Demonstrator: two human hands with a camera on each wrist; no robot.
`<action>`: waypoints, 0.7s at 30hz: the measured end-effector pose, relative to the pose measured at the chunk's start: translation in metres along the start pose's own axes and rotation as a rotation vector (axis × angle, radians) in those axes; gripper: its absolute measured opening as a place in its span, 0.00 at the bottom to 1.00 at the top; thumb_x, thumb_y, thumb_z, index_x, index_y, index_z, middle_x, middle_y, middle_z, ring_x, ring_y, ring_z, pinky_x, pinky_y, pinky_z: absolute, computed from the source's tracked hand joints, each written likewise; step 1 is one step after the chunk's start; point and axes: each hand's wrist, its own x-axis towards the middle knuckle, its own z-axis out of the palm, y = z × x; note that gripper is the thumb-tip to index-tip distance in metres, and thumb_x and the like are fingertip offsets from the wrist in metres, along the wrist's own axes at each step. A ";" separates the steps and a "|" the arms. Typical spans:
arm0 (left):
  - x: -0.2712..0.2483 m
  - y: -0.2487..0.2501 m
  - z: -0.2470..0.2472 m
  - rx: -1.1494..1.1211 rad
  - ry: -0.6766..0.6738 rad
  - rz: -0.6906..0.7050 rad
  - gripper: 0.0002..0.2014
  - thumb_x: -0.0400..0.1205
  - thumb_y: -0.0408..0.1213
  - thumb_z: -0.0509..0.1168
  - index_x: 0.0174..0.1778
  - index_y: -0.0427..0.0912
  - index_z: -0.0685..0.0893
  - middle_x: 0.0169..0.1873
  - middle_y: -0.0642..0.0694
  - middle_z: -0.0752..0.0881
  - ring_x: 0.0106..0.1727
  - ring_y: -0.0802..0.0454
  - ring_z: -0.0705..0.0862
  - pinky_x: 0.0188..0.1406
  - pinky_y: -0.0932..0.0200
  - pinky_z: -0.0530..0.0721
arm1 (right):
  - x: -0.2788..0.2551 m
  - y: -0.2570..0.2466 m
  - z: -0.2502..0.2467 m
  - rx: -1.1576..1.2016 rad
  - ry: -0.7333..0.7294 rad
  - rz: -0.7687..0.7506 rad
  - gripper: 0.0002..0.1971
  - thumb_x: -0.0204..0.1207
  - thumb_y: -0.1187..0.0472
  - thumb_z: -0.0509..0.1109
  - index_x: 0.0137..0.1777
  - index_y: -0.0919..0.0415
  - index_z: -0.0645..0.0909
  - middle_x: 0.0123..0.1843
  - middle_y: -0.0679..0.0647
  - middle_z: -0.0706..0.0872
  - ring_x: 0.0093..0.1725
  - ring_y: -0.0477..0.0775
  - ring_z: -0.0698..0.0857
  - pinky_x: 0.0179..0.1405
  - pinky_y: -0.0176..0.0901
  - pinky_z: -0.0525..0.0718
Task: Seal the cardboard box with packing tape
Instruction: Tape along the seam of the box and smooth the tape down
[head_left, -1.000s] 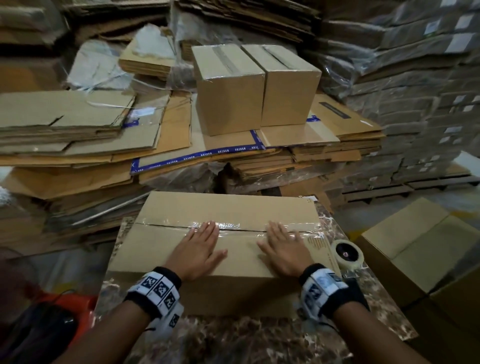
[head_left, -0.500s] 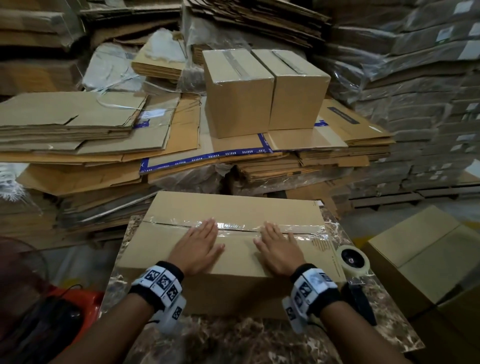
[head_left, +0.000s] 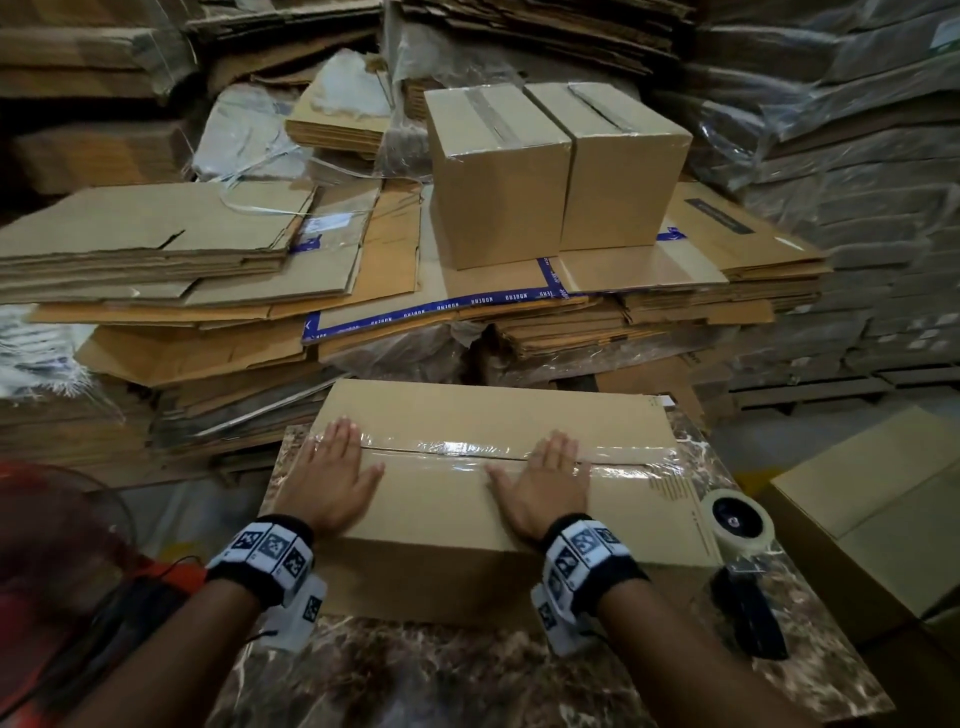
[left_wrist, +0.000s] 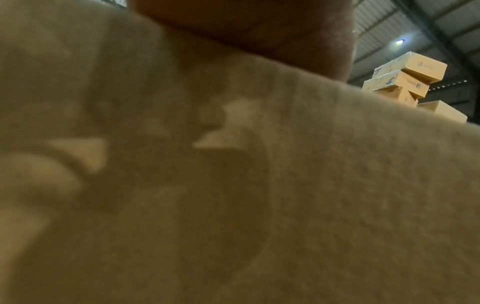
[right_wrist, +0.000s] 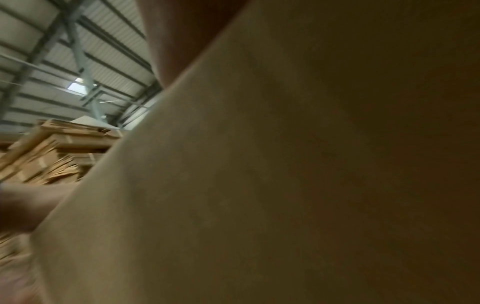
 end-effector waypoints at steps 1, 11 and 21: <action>0.000 0.000 -0.001 0.000 -0.004 0.003 0.36 0.87 0.60 0.38 0.86 0.39 0.43 0.87 0.41 0.42 0.87 0.47 0.42 0.82 0.47 0.37 | 0.000 -0.014 0.004 -0.013 -0.010 -0.057 0.50 0.76 0.26 0.35 0.86 0.66 0.39 0.88 0.64 0.38 0.87 0.64 0.38 0.85 0.64 0.38; 0.004 -0.018 0.006 -0.031 0.037 -0.007 0.39 0.85 0.65 0.35 0.87 0.44 0.43 0.87 0.45 0.42 0.87 0.49 0.43 0.85 0.44 0.43 | 0.004 -0.001 -0.006 -0.124 -0.087 -0.419 0.46 0.75 0.27 0.30 0.87 0.55 0.43 0.89 0.49 0.42 0.88 0.50 0.42 0.85 0.65 0.41; -0.003 -0.046 -0.005 -0.742 0.016 -0.323 0.37 0.85 0.62 0.56 0.86 0.54 0.50 0.82 0.42 0.68 0.77 0.39 0.73 0.73 0.38 0.73 | -0.015 0.093 -0.012 -0.135 0.099 0.067 0.40 0.80 0.30 0.36 0.87 0.51 0.43 0.89 0.53 0.41 0.88 0.58 0.42 0.82 0.76 0.41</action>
